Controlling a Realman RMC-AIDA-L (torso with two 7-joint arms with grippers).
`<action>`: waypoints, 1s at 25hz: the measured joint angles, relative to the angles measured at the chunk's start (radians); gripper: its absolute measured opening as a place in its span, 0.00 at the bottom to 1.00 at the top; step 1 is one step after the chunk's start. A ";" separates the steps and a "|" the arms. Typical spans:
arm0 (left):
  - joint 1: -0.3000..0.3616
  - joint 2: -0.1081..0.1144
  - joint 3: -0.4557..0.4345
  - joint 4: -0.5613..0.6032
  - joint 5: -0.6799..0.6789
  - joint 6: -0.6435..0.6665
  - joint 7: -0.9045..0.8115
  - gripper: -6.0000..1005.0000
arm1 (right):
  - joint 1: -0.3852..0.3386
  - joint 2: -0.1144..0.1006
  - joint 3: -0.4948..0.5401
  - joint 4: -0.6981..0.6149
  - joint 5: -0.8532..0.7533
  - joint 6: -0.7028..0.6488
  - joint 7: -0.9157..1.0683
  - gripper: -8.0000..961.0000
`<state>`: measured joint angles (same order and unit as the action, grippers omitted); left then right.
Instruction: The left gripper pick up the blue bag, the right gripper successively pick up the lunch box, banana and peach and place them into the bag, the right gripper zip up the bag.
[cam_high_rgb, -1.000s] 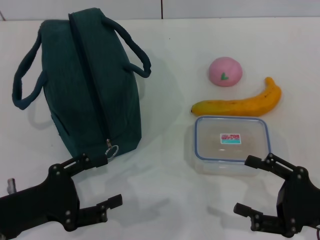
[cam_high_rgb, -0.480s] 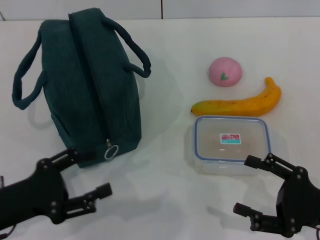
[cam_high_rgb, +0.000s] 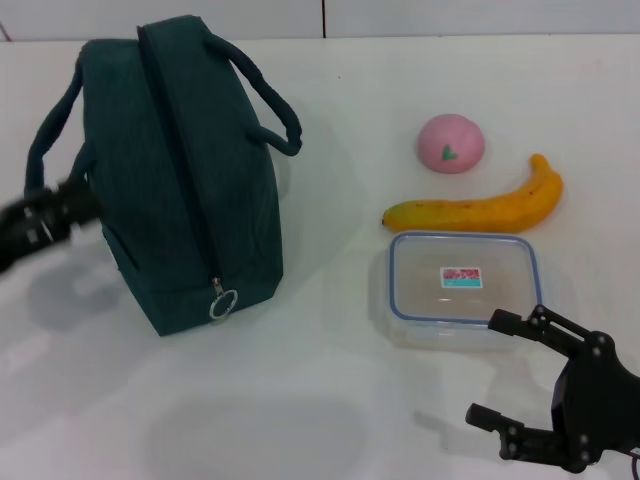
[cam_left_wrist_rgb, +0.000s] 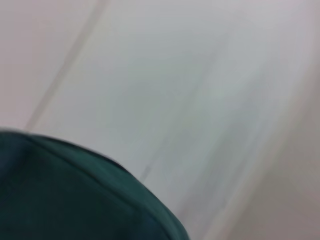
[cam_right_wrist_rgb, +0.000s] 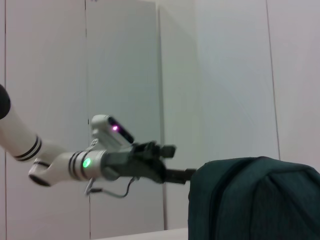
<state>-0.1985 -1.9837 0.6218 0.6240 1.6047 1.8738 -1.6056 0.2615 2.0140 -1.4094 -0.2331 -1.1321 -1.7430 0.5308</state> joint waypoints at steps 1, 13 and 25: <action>-0.013 0.004 -0.018 0.033 0.009 -0.009 -0.071 0.85 | 0.000 0.000 0.000 0.000 0.000 0.000 0.000 0.90; -0.196 0.074 -0.051 0.468 0.271 -0.147 -0.789 0.85 | 0.001 0.000 0.003 0.000 0.000 0.001 0.001 0.90; -0.382 0.120 0.059 0.476 0.547 -0.143 -1.019 0.79 | 0.002 0.000 0.004 0.000 0.011 0.001 0.002 0.90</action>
<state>-0.5808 -1.8633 0.6807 1.1000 2.1514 1.7307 -2.6245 0.2637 2.0140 -1.4051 -0.2331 -1.1210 -1.7416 0.5324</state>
